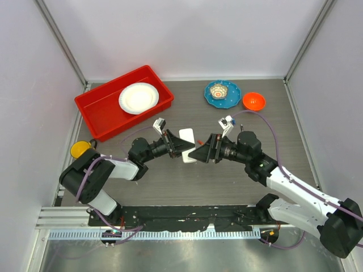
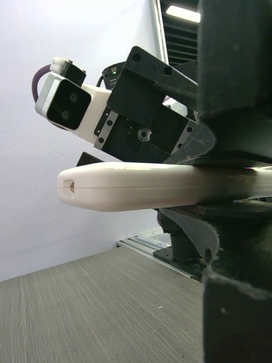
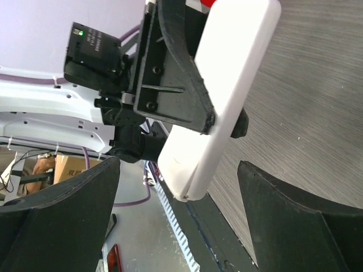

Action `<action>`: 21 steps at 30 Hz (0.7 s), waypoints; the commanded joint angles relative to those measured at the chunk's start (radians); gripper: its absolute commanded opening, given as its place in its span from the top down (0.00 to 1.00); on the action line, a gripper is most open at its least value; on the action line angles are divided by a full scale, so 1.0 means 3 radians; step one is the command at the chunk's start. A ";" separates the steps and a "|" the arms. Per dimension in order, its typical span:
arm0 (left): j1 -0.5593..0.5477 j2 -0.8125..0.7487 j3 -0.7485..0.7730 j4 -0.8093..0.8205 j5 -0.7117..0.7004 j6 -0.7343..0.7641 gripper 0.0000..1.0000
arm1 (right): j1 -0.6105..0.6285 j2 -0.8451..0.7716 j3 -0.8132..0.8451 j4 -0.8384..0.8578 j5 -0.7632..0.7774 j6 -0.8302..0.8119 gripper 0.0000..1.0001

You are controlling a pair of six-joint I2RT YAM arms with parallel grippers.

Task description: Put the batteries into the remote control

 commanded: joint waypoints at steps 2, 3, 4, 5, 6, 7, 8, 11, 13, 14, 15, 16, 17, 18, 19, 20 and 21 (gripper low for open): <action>0.0009 0.0036 0.0145 0.0857 0.0129 -0.0065 1.00 | -0.0015 0.0137 0.0067 0.0038 -0.0167 -0.0160 0.12; 0.0009 0.0041 0.0150 0.0857 0.0134 -0.0070 1.00 | -0.0015 0.0152 0.0067 0.0038 -0.0173 -0.0170 0.14; 0.0009 0.0041 0.0160 0.0857 0.0134 -0.0076 1.00 | -0.0020 0.0188 0.0082 0.0033 -0.0178 -0.0180 0.14; 0.0009 0.0041 0.0165 0.0857 0.0134 -0.0071 1.00 | -0.0015 0.0203 0.0087 0.0023 -0.0188 -0.0175 0.15; 0.0009 0.0051 0.0160 0.0857 0.0139 -0.0065 1.00 | -0.0015 0.0219 0.0087 0.0028 -0.0203 -0.0181 0.17; 0.0009 0.0046 0.0165 0.0857 0.0139 -0.0065 1.00 | -0.0015 0.0234 0.0092 0.0033 -0.0214 -0.0170 0.17; 0.0009 0.0051 0.0160 0.0857 0.0139 -0.0065 1.00 | -0.0015 0.0234 0.0092 0.0063 -0.0219 -0.0155 0.18; 0.0009 0.0051 0.0150 0.0857 0.0139 -0.0045 1.00 | -0.0015 0.0265 0.0067 0.0206 -0.0259 -0.0048 0.19; 0.0009 0.0046 0.0150 0.0857 0.0134 -0.0040 1.00 | -0.0015 0.0285 -0.0010 0.0359 -0.0316 0.0059 0.20; 0.0009 0.0041 0.0155 0.0857 0.0134 -0.0035 1.00 | -0.0015 0.0310 -0.0025 0.0456 -0.0336 0.0146 0.21; 0.0009 0.0041 0.0155 0.0857 0.0129 -0.0030 1.00 | -0.0020 0.0326 -0.0041 0.0493 -0.0346 0.0172 0.22; 0.0009 0.0036 0.0160 0.0857 0.0129 -0.0030 1.00 | -0.0015 0.0336 -0.0056 0.0513 -0.0352 0.0193 0.23; 0.0009 0.0031 0.0160 0.0857 0.0129 -0.0030 1.00 | -0.0010 0.0341 -0.0061 0.0539 -0.0357 0.0208 0.24; 0.0009 0.0031 0.0150 0.0857 0.0129 -0.0030 1.00 | -0.0015 0.0352 -0.0061 0.0549 -0.0362 0.0223 0.26; 0.0009 0.0026 0.0150 0.0857 0.0124 -0.0030 1.00 | -0.0015 0.0357 -0.0066 0.0559 -0.0362 0.0228 0.28; 0.0009 0.0026 0.0150 0.0857 0.0124 -0.0030 1.00 | -0.0015 0.0362 -0.0071 0.0560 -0.0367 0.0229 0.30; 0.0009 0.0021 0.0145 0.0857 0.0119 -0.0025 1.00 | -0.0015 0.0362 -0.0071 0.0565 -0.0372 0.0229 0.32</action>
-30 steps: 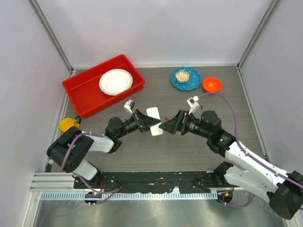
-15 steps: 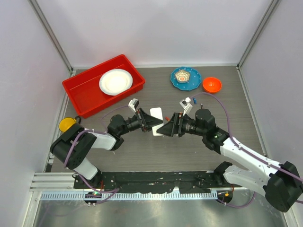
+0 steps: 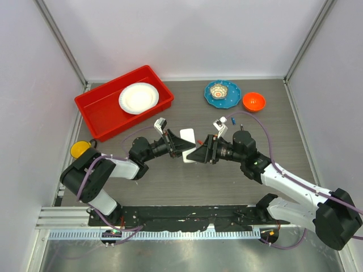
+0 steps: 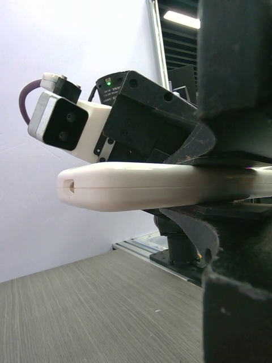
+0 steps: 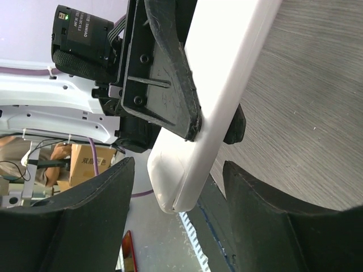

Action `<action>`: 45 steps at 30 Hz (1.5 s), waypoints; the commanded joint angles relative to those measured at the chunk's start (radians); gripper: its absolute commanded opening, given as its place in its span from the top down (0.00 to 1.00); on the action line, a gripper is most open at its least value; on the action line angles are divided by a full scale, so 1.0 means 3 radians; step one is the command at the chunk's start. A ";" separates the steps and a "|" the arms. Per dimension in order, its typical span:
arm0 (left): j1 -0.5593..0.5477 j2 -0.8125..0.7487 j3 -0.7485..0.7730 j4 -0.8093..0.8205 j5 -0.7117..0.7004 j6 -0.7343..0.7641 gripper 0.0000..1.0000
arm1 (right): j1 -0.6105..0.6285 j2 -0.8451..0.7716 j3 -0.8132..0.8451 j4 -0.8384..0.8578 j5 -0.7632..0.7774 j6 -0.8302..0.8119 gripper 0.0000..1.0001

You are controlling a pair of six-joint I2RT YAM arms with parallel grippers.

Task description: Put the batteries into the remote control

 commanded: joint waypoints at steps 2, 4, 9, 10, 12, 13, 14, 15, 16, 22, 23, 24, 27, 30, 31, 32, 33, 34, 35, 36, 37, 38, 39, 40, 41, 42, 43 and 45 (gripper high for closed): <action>0.0009 -0.0042 0.0088 0.0856 0.0035 0.0030 1.00 | -0.0014 0.0000 -0.0009 0.0276 -0.0089 0.0094 0.35; 0.0009 -0.0047 0.0072 0.0856 0.0030 0.0035 1.00 | -0.0013 0.0005 -0.0014 0.0271 -0.0084 0.0089 0.38; 0.0009 -0.0057 0.0057 0.0856 0.0015 0.0035 1.00 | -0.0008 -0.0001 -0.0029 0.0266 -0.0089 0.0089 0.44; 0.0009 -0.0057 0.0052 0.0856 0.0009 0.0040 1.00 | -0.0008 -0.0011 -0.0030 0.0261 -0.0084 0.0084 0.44; 0.0009 -0.0062 0.0047 0.0856 0.0009 0.0035 1.00 | -0.0008 0.0005 -0.0040 0.0240 -0.0078 0.0068 0.45; 0.0009 -0.0067 0.0047 0.0856 0.0004 0.0040 1.00 | -0.0008 0.0005 -0.0040 0.0235 -0.0073 0.0068 0.46; 0.0009 -0.0067 0.0047 0.0856 0.0004 0.0045 1.00 | -0.0008 0.0015 -0.0045 0.0230 -0.0073 0.0068 0.47; 0.0009 -0.0078 0.0042 0.0856 0.0004 0.0040 1.00 | -0.0008 0.0010 -0.0045 0.0230 -0.0073 0.0068 0.48; 0.0009 -0.0078 0.0042 0.0856 -0.0001 0.0045 1.00 | -0.0008 0.0010 -0.0045 0.0220 -0.0078 0.0073 0.48; 0.0009 -0.0088 0.0031 0.0856 -0.0001 0.0040 1.00 | -0.0008 0.0030 -0.0045 0.0199 -0.0073 0.0053 0.55; 0.0009 -0.0093 0.0031 0.0856 -0.0001 0.0035 1.00 | -0.0008 0.0030 -0.0045 0.0194 -0.0068 0.0053 0.57; 0.0009 -0.0098 0.0026 0.0856 0.0004 0.0035 1.00 | -0.0003 0.0035 -0.0045 0.0194 -0.0063 0.0053 0.58; 0.0009 -0.0103 0.0026 0.0856 -0.0001 0.0035 1.00 | -0.0008 0.0056 -0.0045 0.0179 -0.0063 0.0048 0.63; 0.0009 -0.0119 0.0021 0.0856 -0.0001 0.0030 1.00 | -0.0008 0.0061 -0.0040 0.0164 -0.0063 0.0043 0.66; 0.0009 -0.0124 0.0021 0.0856 0.0004 0.0025 1.00 | -0.0008 0.0056 -0.0045 0.0164 -0.0063 0.0043 0.66; 0.0004 -0.0124 0.0021 0.0856 0.0009 0.0025 1.00 | -0.0008 0.0061 -0.0045 0.0158 -0.0058 0.0053 0.67; 0.0004 -0.0129 0.0016 0.0856 0.0004 0.0025 1.00 | -0.0008 0.0061 -0.0040 0.0158 -0.0053 0.0048 0.68; 0.0004 -0.0134 0.0011 0.0856 0.0004 0.0025 1.00 | -0.0008 0.0056 -0.0040 0.0158 -0.0053 0.0048 0.69; 0.0004 -0.0139 0.0006 0.0851 0.0009 0.0025 1.00 | -0.0008 0.0061 -0.0040 0.0143 -0.0043 0.0053 0.71; -0.0002 -0.0144 -0.0004 0.0856 0.0009 0.0030 1.00 | -0.0008 0.0061 -0.0035 0.0138 -0.0022 0.0053 0.71; -0.0007 -0.0144 -0.0010 0.0851 0.0020 0.0030 1.00 | -0.0008 0.0061 -0.0030 0.0128 -0.0007 0.0058 0.73; -0.0027 -0.0144 -0.0025 0.0856 0.0020 0.0025 1.00 | -0.0008 0.0066 -0.0024 0.0113 0.0008 0.0063 0.76; -0.0037 -0.0144 -0.0035 0.0856 0.0025 0.0025 1.00 | -0.0008 0.0066 -0.0024 0.0112 0.0019 0.0068 0.78; -0.0053 -0.0144 -0.0045 0.0856 0.0030 0.0025 1.00 | -0.0008 0.0066 -0.0019 0.0102 0.0054 0.0073 0.80; -0.0088 -0.0144 -0.0076 0.0856 0.0025 0.0035 1.00 | -0.0008 0.0066 -0.0019 0.0102 0.0080 0.0088 0.82; -0.0109 -0.0144 -0.0086 0.0856 0.0025 0.0035 1.00 | -0.0008 0.0066 -0.0024 0.0097 0.0100 0.0089 0.83; -0.0129 -0.0129 -0.0096 0.0856 0.0025 0.0040 1.00 | -0.0008 0.0061 -0.0029 0.0097 0.0146 0.0089 0.84; -0.0206 -0.0114 -0.0137 0.0856 0.0020 0.0066 1.00 | -0.0008 0.0051 -0.0024 0.0092 0.0213 0.0109 0.85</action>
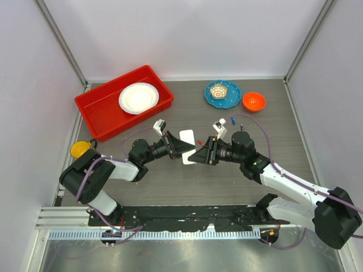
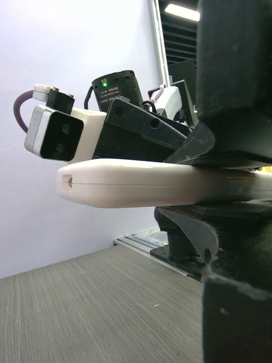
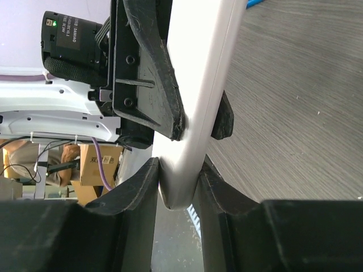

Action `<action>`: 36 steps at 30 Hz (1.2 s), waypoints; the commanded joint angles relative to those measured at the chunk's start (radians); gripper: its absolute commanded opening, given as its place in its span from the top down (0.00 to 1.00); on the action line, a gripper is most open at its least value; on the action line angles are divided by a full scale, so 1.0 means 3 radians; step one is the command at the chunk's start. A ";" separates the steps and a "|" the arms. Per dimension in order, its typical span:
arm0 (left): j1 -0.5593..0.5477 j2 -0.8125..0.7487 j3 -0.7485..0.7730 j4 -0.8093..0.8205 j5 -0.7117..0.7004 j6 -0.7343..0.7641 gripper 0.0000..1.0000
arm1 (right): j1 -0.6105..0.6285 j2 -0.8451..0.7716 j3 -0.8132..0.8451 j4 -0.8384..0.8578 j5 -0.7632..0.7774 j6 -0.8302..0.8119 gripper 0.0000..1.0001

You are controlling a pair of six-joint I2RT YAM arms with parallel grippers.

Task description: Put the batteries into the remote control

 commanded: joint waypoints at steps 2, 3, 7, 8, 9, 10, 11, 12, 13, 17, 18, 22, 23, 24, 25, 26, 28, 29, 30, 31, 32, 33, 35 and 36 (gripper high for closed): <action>-0.0234 -0.0059 -0.0109 0.0839 0.0037 0.0021 1.00 | -0.0006 -0.0007 0.0037 0.0074 0.0326 -0.0047 0.87; -0.0265 -0.0054 -0.0120 0.0839 0.0027 0.0027 1.00 | -0.0011 -0.0017 0.0042 0.0079 0.0352 -0.0037 0.88; -0.0321 -0.0059 -0.0156 0.0839 0.0002 0.0037 1.00 | -0.0011 -0.0027 0.0088 0.0105 0.0516 0.0009 0.92; -0.0332 -0.0074 -0.0156 0.0839 0.0002 0.0042 1.00 | -0.0011 -0.0042 0.0103 0.0105 0.0612 0.0009 0.93; -0.0332 -0.0079 -0.0161 0.0839 0.0002 0.0052 1.00 | -0.0011 -0.0048 0.0098 0.0115 0.0664 0.0029 0.96; -0.0337 -0.0074 -0.0161 0.0839 0.0007 0.0052 1.00 | -0.0016 -0.0073 0.0098 0.0151 0.0710 0.0060 0.99; -0.0342 -0.0089 -0.0161 0.0839 0.0012 0.0057 1.00 | -0.0016 -0.0093 0.0098 0.0171 0.0761 0.0075 0.99; -0.0352 -0.0089 -0.0161 0.0839 0.0007 0.0062 1.00 | -0.0021 -0.0114 0.0088 0.0192 0.0853 0.0096 0.99; -0.0357 -0.0089 -0.0171 0.0839 0.0007 0.0062 1.00 | -0.0021 -0.0124 0.0088 0.0222 0.0889 0.0111 0.99; -0.0373 -0.0079 -0.0176 0.0839 0.0007 0.0062 1.00 | -0.0021 -0.0252 0.0042 0.0350 0.1073 0.0173 0.99; -0.0378 -0.0074 -0.0181 0.0839 0.0007 0.0062 1.00 | -0.0021 -0.0277 0.0027 0.0360 0.1119 0.0173 0.99; -0.0373 -0.0084 -0.0186 0.0839 -0.0003 0.0062 1.00 | -0.0026 -0.0258 0.0047 0.0478 0.0881 0.0157 0.99; -0.0378 -0.0084 -0.0186 0.0839 -0.0014 0.0073 1.00 | -0.0026 -0.0207 0.0077 0.0478 0.0778 0.0157 0.99; -0.0378 -0.0084 -0.0181 0.0839 -0.0019 0.0068 1.00 | -0.0026 -0.0115 0.0133 0.0488 0.0670 0.0142 0.99; -0.0378 -0.0079 -0.0186 0.0839 -0.0024 0.0073 1.00 | -0.0026 -0.0069 0.0154 0.0519 0.0548 0.0142 0.87; -0.0378 -0.0074 -0.0181 0.0839 -0.0049 0.0078 1.00 | -0.0026 -0.0038 0.0164 0.0524 0.0395 0.0147 0.79; -0.0378 -0.0069 -0.0176 0.0839 -0.0075 0.0083 1.00 | -0.0026 -0.0012 0.0175 0.0534 0.0281 0.0147 0.61; -0.0373 -0.0069 -0.0186 0.0839 -0.0095 0.0088 1.00 | -0.0031 -0.0022 0.0170 0.0529 0.0200 0.0152 0.57; -0.0373 -0.0069 -0.0191 0.0839 -0.0136 0.0093 1.00 | -0.0026 -0.0027 0.0165 0.0524 0.0158 0.0147 0.54; -0.0373 -0.0069 -0.0197 0.0839 -0.0147 0.0098 1.00 | -0.0026 -0.0052 0.0164 0.0499 0.0128 0.0147 0.51; -0.0373 -0.0069 -0.0207 0.0839 -0.0162 0.0098 1.00 | -0.0026 -0.0068 0.0164 0.0488 0.0092 0.0142 0.50; -0.0368 -0.0069 -0.0212 0.0839 -0.0177 0.0103 1.00 | -0.0026 -0.0073 0.0159 0.0483 0.0026 0.0142 0.49; -0.0368 -0.0069 -0.0222 0.0834 -0.0193 0.0103 1.00 | -0.0026 -0.0104 0.0159 0.0458 -0.0046 0.0137 0.47; -0.0362 -0.0069 -0.0222 0.0834 -0.0198 0.0108 1.00 | -0.0026 -0.0114 0.0159 0.0448 -0.0143 0.0127 0.47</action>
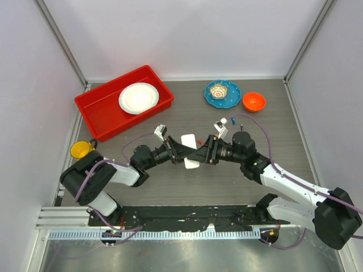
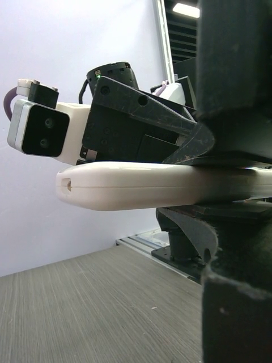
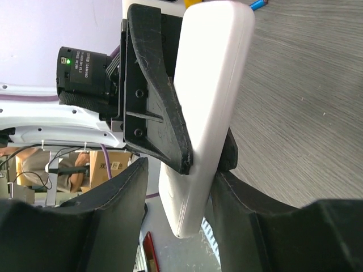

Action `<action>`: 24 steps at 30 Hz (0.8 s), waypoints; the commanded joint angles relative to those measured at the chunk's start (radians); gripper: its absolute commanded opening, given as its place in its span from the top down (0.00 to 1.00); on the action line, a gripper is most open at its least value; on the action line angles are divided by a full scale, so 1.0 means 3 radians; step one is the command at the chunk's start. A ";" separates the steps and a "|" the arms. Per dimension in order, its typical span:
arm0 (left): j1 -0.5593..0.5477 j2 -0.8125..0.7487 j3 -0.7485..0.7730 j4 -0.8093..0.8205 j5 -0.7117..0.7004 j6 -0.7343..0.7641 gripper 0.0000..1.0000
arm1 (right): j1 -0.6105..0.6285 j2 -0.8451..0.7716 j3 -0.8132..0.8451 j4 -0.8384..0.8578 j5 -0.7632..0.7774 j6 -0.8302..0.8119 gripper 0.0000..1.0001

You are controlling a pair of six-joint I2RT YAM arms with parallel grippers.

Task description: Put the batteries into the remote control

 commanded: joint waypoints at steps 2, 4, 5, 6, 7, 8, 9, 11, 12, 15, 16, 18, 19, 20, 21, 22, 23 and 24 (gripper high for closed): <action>-0.0058 -0.0049 -0.0039 0.0683 0.0219 0.0070 1.00 | -0.0019 -0.0106 0.0195 0.0311 -0.0277 -0.0154 0.47; -0.0053 -0.0054 -0.0039 0.0672 0.0199 0.0075 1.00 | -0.0019 -0.0122 0.0215 0.0184 -0.0389 -0.0206 0.47; -0.0043 -0.0059 -0.0044 0.0667 0.0194 0.0075 1.00 | -0.0019 -0.0127 0.0226 0.0148 -0.0441 -0.0236 0.47; -0.0038 -0.0069 -0.0044 0.0657 0.0183 0.0080 1.00 | -0.0019 -0.0127 0.0246 0.0102 -0.0477 -0.0282 0.47; -0.0028 -0.0084 -0.0044 0.0622 0.0178 0.0101 1.00 | -0.0019 -0.0132 0.0246 0.0041 -0.0558 -0.0303 0.47; -0.0028 -0.0100 -0.0039 0.0596 0.0178 0.0111 1.00 | -0.0019 -0.0137 0.0241 0.0025 -0.0589 -0.0313 0.46; -0.0023 -0.0110 -0.0034 0.0570 0.0168 0.0126 1.00 | -0.0019 -0.0137 0.0236 0.0009 -0.0610 -0.0339 0.46; -0.0018 -0.0161 -0.0019 0.0478 0.0163 0.0167 1.00 | -0.0019 -0.0158 0.0236 -0.0118 -0.0615 -0.0385 0.45; -0.0017 -0.0171 -0.0008 0.0417 0.0158 0.0188 1.00 | -0.0019 -0.0168 0.0231 -0.0144 -0.0615 -0.0410 0.45; -0.0017 -0.0253 0.0012 0.0284 0.0148 0.0244 1.00 | -0.0019 -0.0168 0.0221 -0.0216 -0.0651 -0.0431 0.45; -0.0017 -0.0289 0.0027 0.0243 0.0137 0.0254 1.00 | -0.0014 -0.0173 0.0216 -0.0216 -0.0656 -0.0436 0.45; -0.0017 -0.0325 0.0033 0.0151 0.0122 0.0300 1.00 | -0.0019 -0.0173 0.0200 -0.0221 -0.0676 -0.0436 0.44; -0.0017 -0.0345 0.0033 0.0125 0.0112 0.0311 1.00 | -0.0014 -0.0168 0.0200 -0.0231 -0.0687 -0.0421 0.44; -0.0017 -0.0381 0.0033 0.0110 0.0102 0.0321 1.00 | -0.0014 -0.0173 0.0195 -0.0231 -0.0692 -0.0426 0.44; -0.0007 -0.0391 0.0027 0.0085 0.0071 0.0336 1.00 | -0.0014 -0.0168 0.0185 -0.0236 -0.0692 -0.0426 0.43; -0.0012 -0.0406 0.0032 0.0069 0.0066 0.0341 1.00 | -0.0014 -0.0178 0.0180 -0.0231 -0.0692 -0.0411 0.43; -0.0012 -0.0432 0.0038 0.0054 0.0056 0.0346 1.00 | -0.0014 -0.0183 0.0170 -0.0231 -0.0682 -0.0400 0.43; -0.0012 -0.0442 0.0048 0.0013 0.0050 0.0362 1.00 | -0.0014 -0.0188 0.0164 -0.0216 -0.0666 -0.0395 0.43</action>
